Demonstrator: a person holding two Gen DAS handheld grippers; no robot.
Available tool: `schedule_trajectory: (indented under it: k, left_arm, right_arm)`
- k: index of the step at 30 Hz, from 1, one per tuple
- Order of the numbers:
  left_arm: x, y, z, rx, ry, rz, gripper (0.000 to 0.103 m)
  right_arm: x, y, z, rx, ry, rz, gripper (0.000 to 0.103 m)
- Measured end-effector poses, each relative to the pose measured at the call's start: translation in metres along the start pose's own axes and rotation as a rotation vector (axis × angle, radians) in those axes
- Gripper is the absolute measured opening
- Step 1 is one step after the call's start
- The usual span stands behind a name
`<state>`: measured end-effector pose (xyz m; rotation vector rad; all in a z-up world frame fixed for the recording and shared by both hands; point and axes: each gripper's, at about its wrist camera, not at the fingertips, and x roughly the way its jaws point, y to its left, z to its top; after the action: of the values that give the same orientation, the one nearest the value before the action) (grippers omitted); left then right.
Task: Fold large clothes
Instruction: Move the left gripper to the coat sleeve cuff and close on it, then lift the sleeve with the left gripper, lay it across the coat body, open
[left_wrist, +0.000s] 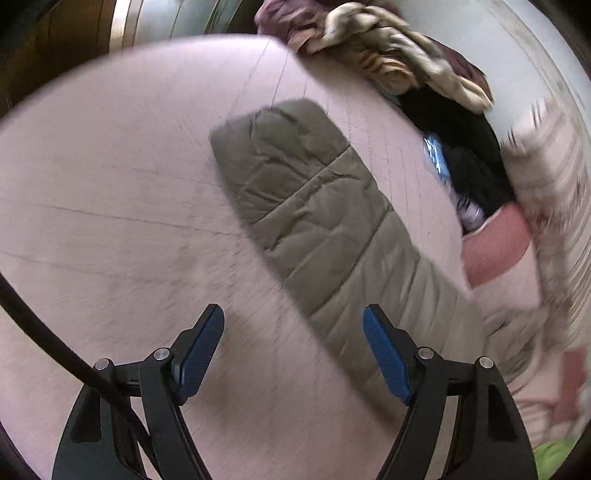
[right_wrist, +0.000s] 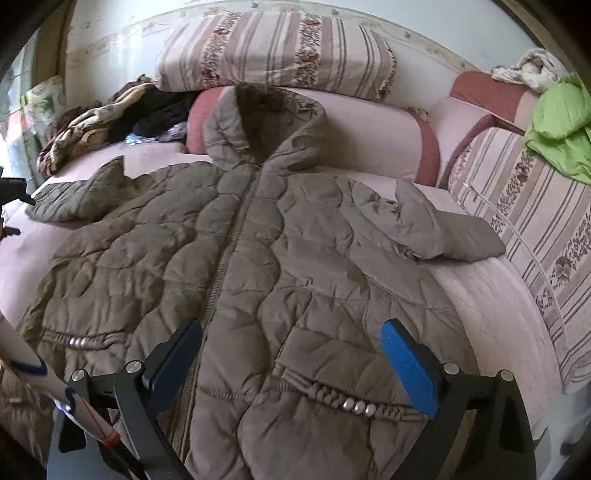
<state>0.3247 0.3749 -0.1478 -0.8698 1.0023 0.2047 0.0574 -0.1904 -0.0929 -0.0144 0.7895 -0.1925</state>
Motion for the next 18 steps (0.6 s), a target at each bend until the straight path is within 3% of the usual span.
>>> schedule_trajectory:
  k: [5,8,10,11,12,13,14,18]
  left_arm:
    - [0.023,-0.006,0.024,-0.053,-0.022,-0.092,0.089]
    - [0.033,-0.011,0.036,-0.088,-0.027,-0.083,0.093]
    - [0.037,-0.020,0.042,-0.108,-0.032,-0.031,0.089]
    - [0.037,-0.026,0.042,-0.100,-0.036,0.012,0.067]
    - [0.039,-0.036,0.041,-0.067,-0.025,0.080,0.032]
    - [0.042,-0.040,0.040,-0.045,0.002,0.093,0.017]
    - [0.044,-0.048,0.037,-0.028,0.040,0.083,0.011]
    - [0.019,-0.088,0.018,0.068,0.003,0.061,0.008]
  right_arm:
    - [0.017,0.004,0.002,-0.024,0.036,-0.018,0.100]
    - [0.026,0.007,0.000,-0.043,0.068,-0.022,0.099]
    - [0.030,0.005,-0.002,-0.038,0.078,-0.028,0.099]
    - [0.031,0.003,-0.002,-0.034,0.080,-0.035,0.099]
    - [0.033,0.001,-0.002,-0.029,0.086,-0.043,0.099]
    - [0.033,-0.003,-0.002,-0.021,0.091,-0.051,0.098]
    - [0.033,-0.006,-0.001,-0.012,0.093,-0.057,0.098]
    - [0.024,-0.018,-0.002,0.019,0.071,-0.067,0.096]
